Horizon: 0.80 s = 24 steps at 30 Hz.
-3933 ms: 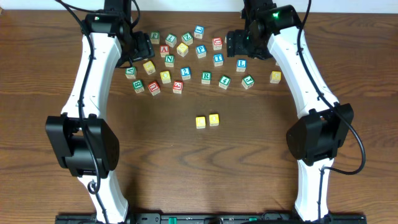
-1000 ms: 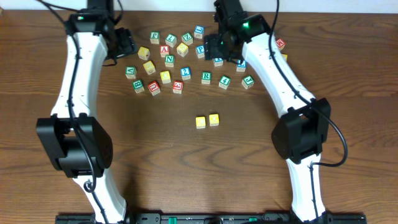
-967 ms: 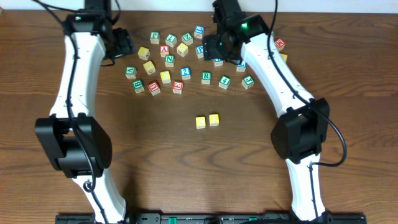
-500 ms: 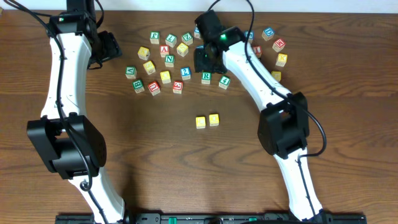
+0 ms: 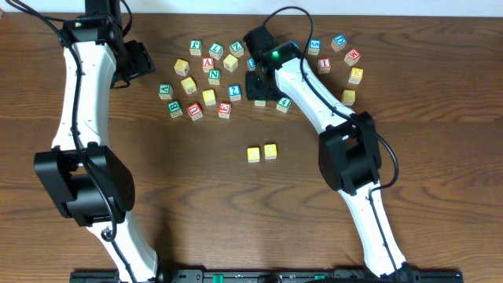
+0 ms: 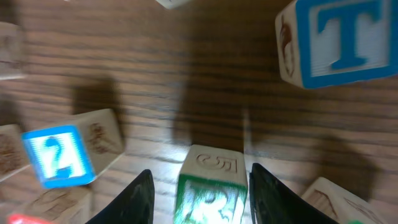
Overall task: Spell out CORL
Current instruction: 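Lower the right gripper onto the green R block, then grasp the green R block with the right gripper and lift it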
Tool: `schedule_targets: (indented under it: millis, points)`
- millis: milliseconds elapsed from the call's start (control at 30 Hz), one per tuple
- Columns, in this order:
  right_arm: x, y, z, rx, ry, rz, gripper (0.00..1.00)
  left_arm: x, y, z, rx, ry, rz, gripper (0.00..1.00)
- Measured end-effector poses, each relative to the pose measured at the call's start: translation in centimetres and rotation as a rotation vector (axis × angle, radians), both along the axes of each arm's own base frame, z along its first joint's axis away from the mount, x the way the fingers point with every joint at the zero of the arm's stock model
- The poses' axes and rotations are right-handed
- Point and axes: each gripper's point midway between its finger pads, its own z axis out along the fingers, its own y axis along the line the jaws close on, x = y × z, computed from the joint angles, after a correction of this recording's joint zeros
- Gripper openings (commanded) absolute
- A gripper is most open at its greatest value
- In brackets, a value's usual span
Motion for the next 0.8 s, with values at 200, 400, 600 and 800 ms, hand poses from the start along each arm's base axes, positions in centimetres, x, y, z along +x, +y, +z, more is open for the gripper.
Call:
schedule_targets:
  millis: [200,400,600,800]
  points:
    - [-0.08,-0.19,-0.94,-0.014,0.012,-0.007,0.36,-0.01,0.0,0.0,0.0,0.0,0.0,0.8]
    - [0.4,-0.39,-0.86,-0.027,-0.011,-0.009,0.3,-0.01,0.0,0.0,0.0,0.0,0.0,0.79]
    - [0.56,-0.44,-0.83,-0.037,-0.023,0.012,0.27,-0.01,0.0,0.0,0.0,0.0,0.0,0.79]
    - [0.52,-0.5,-0.85,-0.042,-0.023,0.021,0.25,-0.01,0.0,0.0,0.0,0.0,0.0,0.79]
